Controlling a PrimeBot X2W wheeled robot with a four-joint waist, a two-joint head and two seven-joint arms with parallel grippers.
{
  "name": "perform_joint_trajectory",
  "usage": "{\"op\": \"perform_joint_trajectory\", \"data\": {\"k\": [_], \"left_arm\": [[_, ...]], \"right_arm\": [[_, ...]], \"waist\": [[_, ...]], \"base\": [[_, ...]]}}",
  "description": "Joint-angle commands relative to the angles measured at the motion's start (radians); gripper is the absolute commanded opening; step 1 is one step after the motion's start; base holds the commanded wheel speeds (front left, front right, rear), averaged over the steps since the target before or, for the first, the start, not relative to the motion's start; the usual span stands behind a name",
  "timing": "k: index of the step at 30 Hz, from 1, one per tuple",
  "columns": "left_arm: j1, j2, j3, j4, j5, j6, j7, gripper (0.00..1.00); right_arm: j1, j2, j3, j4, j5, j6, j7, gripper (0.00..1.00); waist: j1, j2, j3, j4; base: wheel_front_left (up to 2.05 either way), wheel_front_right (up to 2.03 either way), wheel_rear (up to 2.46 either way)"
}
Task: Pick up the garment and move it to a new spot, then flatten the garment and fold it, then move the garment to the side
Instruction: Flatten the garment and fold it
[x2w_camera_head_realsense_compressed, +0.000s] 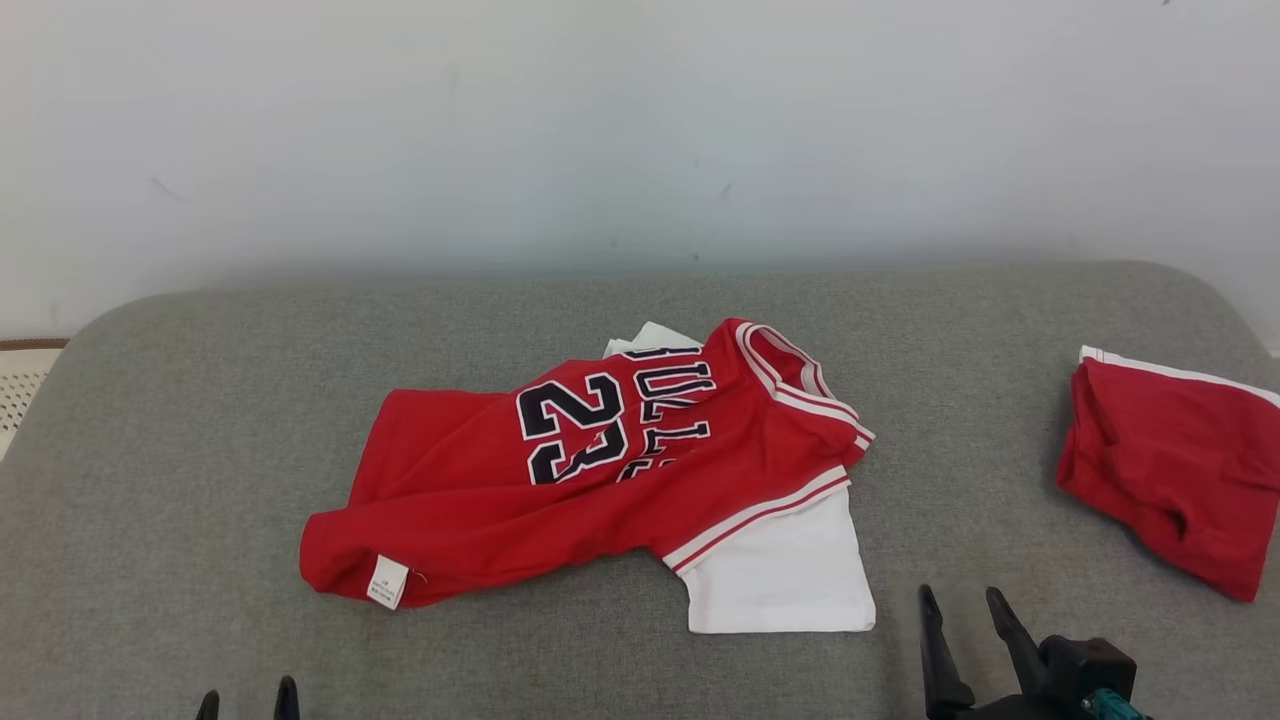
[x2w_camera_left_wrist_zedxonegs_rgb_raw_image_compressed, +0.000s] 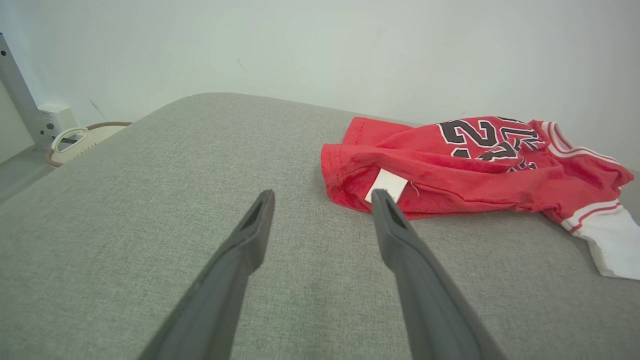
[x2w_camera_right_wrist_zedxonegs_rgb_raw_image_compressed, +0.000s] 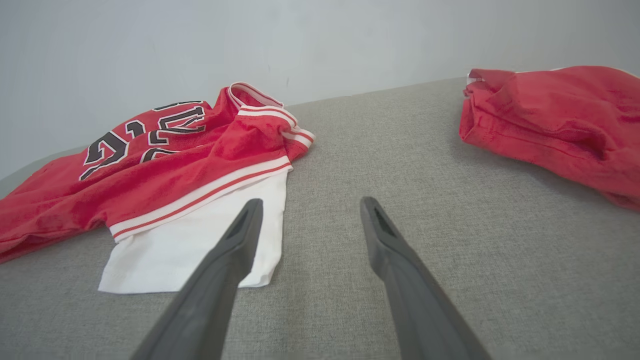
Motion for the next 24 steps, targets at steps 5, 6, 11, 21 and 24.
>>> {"op": "perform_joint_trajectory", "data": {"k": [5,6,11,21,24], "left_arm": [[0.023,-0.001,-0.021,-0.01,0.003,0.02,-0.001,1.0],[0.022,0.0,-0.024,-0.012,0.006,0.023,-0.001,1.0],[0.012,-0.001,-0.026,-0.018,0.02,0.032,-0.001,1.0],[-0.001,-0.001,-0.034,-0.013,0.043,0.04,-0.001,1.0],[-0.005,-0.001,-0.044,0.002,0.039,0.033,-0.001,1.0]], "right_arm": [[0.013,0.005,0.011,-0.011,-0.022,-0.001,-0.004,1.0],[0.011,0.005,0.012,-0.012,-0.02,-0.001,-0.004,1.0],[0.003,0.006,0.022,-0.021,-0.038,-0.001,-0.004,1.0],[0.015,0.006,0.055,-0.033,-0.061,-0.001,-0.004,1.0],[0.008,0.006,0.072,0.004,-0.038,-0.001,-0.004,1.0]], "waist": [[0.0001,0.0001,0.003,0.007],[0.0001,0.0001,0.004,0.007],[0.0001,0.0001,0.009,0.008],[0.0001,0.0001,0.018,0.005],[0.0001,0.0001,0.028,0.009]], "base": [[0.0,0.0,0.0],[0.0,0.0,0.0],[0.0,0.0,0.0],[0.0,0.0,0.0],[0.0,0.0,0.0]]}}
